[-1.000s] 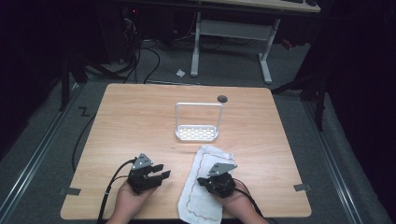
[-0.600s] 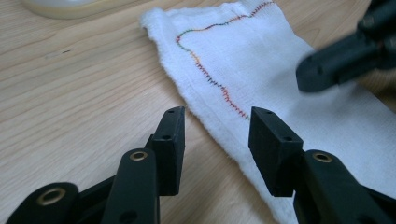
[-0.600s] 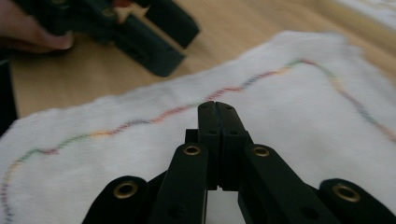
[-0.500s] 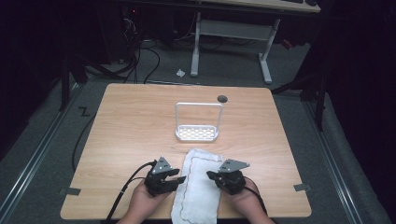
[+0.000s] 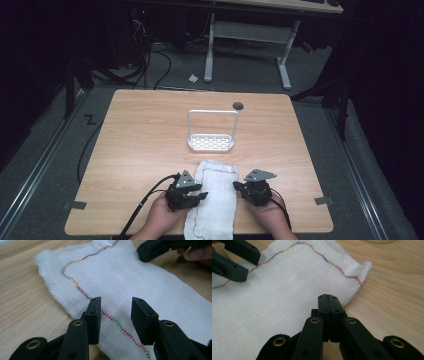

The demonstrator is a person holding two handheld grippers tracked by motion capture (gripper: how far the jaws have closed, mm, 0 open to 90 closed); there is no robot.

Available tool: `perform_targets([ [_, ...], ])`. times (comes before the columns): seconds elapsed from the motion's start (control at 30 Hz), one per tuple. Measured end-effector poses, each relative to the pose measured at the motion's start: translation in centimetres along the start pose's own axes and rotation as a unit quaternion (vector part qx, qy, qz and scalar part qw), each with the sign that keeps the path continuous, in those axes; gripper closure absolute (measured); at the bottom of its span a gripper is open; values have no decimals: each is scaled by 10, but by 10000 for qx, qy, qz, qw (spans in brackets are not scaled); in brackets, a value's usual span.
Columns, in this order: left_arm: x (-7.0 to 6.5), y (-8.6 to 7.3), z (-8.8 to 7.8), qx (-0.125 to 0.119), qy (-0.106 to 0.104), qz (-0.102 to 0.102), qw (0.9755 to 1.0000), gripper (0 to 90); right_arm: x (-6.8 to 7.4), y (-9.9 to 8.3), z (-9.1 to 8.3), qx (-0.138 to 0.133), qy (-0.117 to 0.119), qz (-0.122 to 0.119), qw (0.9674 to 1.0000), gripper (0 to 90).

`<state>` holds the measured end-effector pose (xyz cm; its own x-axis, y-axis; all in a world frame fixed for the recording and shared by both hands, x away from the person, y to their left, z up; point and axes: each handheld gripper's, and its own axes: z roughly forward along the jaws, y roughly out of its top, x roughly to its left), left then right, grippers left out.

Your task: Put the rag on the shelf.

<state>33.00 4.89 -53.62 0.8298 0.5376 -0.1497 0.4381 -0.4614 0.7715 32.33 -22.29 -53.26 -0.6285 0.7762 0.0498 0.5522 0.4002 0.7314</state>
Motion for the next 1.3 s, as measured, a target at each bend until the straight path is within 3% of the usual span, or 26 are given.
perform_targets([
  [0.2,-2,-13,-16,-5,14,-169,9999,605,8,14,16,39,205,-238,9995,900],
  [0.3,4,-19,-28,-106,224,-253,9994,591,12,19,22,37,293,-347,9990,900],
  [0.37,14,-21,-38,-256,405,-397,9981,586,13,21,24,38,323,-420,9986,900],
  [0.47,32,-18,-48,-550,644,-700,9939,591,13,21,25,28,355,-433,9984,900],
  [0.6,49,-7,-31,-567,803,-860,9914,540,13,21,24,31,345,-468,9983,900],
  [0.7,55,-1,-10,-240,1203,-804,9892,521,14,20,24,6,311,-479,9984,900],
  [0.73,56,0,-8,-249,1257,-799,9885,521,14,20,24,6,311,-479,9984,900],
  [0.83,57,2,-8,-331,1372,-833,9865,751,12,19,24,-9,364,-483,9982,898],
  [0.87,56,2,-8,-325,1425,-747,9864,751,12,19,24,-9,364,-483,9982,898],
  [0.93,54,4,-8,-301,1485,-649,9863,855,11,19,23,-2,415,-463,9981,897],
  [1.07,50,15,-10,-442,1510,-531,9861,856,10,19,23,-9,429,-465,9980,897],
  [1.3,65,27,8,-280,1490,-742,9857,848,10,19,23,0,430,-481,9979,896],
])
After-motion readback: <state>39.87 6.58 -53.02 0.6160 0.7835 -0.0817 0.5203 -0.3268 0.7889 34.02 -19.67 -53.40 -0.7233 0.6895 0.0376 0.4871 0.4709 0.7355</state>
